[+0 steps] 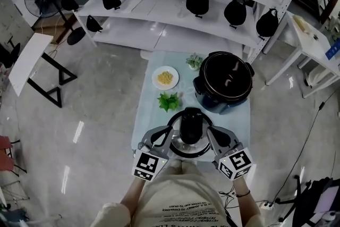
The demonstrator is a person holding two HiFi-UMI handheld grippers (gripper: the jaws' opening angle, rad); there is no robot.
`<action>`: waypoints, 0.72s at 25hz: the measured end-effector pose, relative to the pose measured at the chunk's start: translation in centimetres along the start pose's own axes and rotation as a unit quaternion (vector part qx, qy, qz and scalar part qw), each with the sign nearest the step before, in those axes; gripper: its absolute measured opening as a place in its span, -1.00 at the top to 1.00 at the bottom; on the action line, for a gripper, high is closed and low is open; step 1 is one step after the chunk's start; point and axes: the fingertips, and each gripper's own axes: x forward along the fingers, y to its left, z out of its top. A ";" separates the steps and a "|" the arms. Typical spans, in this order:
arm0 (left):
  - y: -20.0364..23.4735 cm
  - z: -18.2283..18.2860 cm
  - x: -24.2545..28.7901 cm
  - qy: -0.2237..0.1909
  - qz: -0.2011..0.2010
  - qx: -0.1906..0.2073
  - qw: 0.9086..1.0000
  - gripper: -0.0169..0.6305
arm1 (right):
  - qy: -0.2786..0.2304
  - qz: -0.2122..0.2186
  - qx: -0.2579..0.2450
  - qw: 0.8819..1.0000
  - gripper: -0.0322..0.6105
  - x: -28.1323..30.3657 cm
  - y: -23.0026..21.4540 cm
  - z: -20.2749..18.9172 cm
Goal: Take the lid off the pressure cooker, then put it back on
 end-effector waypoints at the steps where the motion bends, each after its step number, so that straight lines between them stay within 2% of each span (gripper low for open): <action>1: 0.1 0.2 -0.2 -0.004 0.000 0.002 1.000 0.86 | -0.003 -0.003 0.001 1.000 0.88 -0.1 0.0 0.1; 9: 0.2 1.2 -1.8 -0.026 -0.001 0.012 1.000 0.86 | -0.024 -0.002 0.016 1.000 0.89 -0.6 0.8 0.3; 14: 0.6 1.4 -2.0 -0.031 -0.003 -0.014 0.999 0.86 | -0.033 0.006 0.021 0.999 0.88 -0.9 0.1 0.7; 18: 0.4 1.7 -1.7 -0.034 -0.007 -0.029 0.999 0.85 | -0.047 0.031 0.018 0.998 0.88 -1.3 -0.2 1.3</action>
